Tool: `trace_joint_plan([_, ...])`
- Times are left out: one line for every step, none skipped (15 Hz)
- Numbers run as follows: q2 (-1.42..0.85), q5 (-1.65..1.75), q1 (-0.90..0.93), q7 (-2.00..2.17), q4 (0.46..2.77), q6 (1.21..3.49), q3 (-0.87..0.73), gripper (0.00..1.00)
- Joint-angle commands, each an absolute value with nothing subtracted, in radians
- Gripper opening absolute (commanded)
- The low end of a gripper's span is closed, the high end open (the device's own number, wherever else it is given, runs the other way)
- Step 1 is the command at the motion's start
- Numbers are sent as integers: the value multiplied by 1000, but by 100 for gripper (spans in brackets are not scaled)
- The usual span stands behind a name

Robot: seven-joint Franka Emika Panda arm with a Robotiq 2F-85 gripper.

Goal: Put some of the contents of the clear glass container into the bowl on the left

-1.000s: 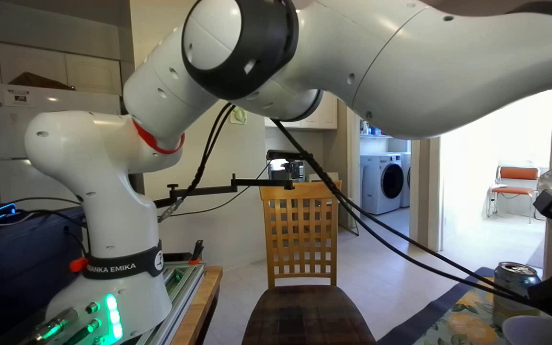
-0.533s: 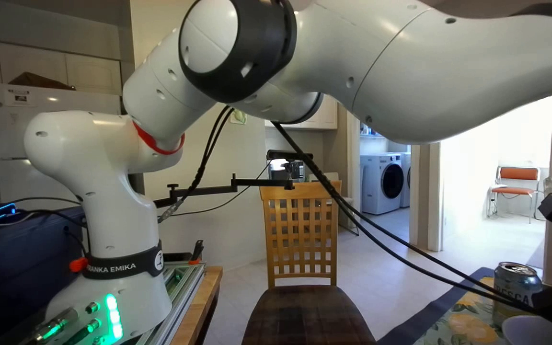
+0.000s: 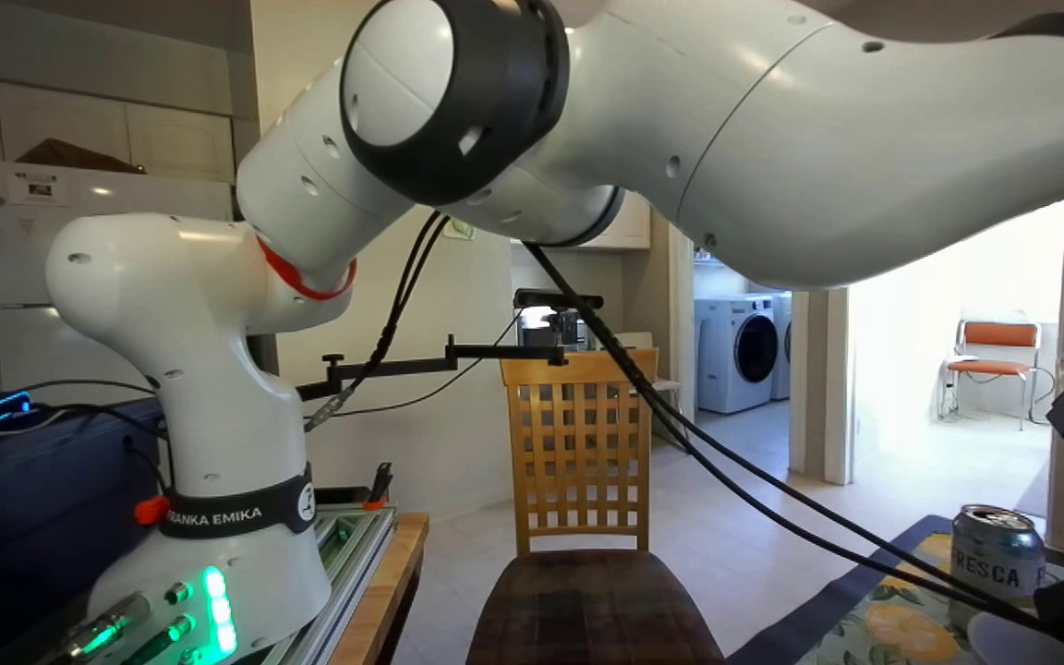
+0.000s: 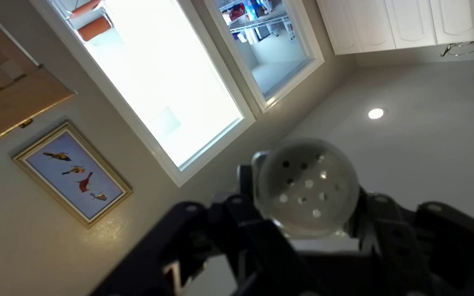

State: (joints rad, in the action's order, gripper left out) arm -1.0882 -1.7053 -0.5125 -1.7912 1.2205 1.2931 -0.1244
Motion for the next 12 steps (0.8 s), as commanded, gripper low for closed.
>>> trace_joint_plan([-1081, -1726, -498, -1775, 1181, 1263, -93, 25])
trace_joint_plan([-1078, -1722, -494, -1779, 1182, 1253, -88, 25])
trace_joint_plan([-1079, -1716, -493, -1782, 1182, 1250, -90, 25])
trace_joint_plan([-1082, -1709, -496, -1785, 1186, 1252, -99, 25])
trace_joint_plan([-1088, -1706, -504, -1785, 1195, 1258, -112, 25])
trace_joint_plan([-1091, -1704, -510, -1784, 1198, 1265, -121, 25])
trace_joint_plan([-1095, -1706, -512, -1782, 1193, 1270, -125, 25])
trace_joint_plan([-1098, -1711, -511, -1777, 1183, 1267, -121, 25])
trace_joint_plan([-1094, -1716, -508, -1775, 1177, 1262, -113, 25])
trace_joint_plan([-1086, -1720, -505, -1775, 1176, 1255, -103, 25])
trace_joint_plan([-1077, -1716, -499, -1782, 1181, 1246, -101, 25])
trace_joint_plan([-1073, -1712, -498, -1788, 1187, 1235, -100, 25])
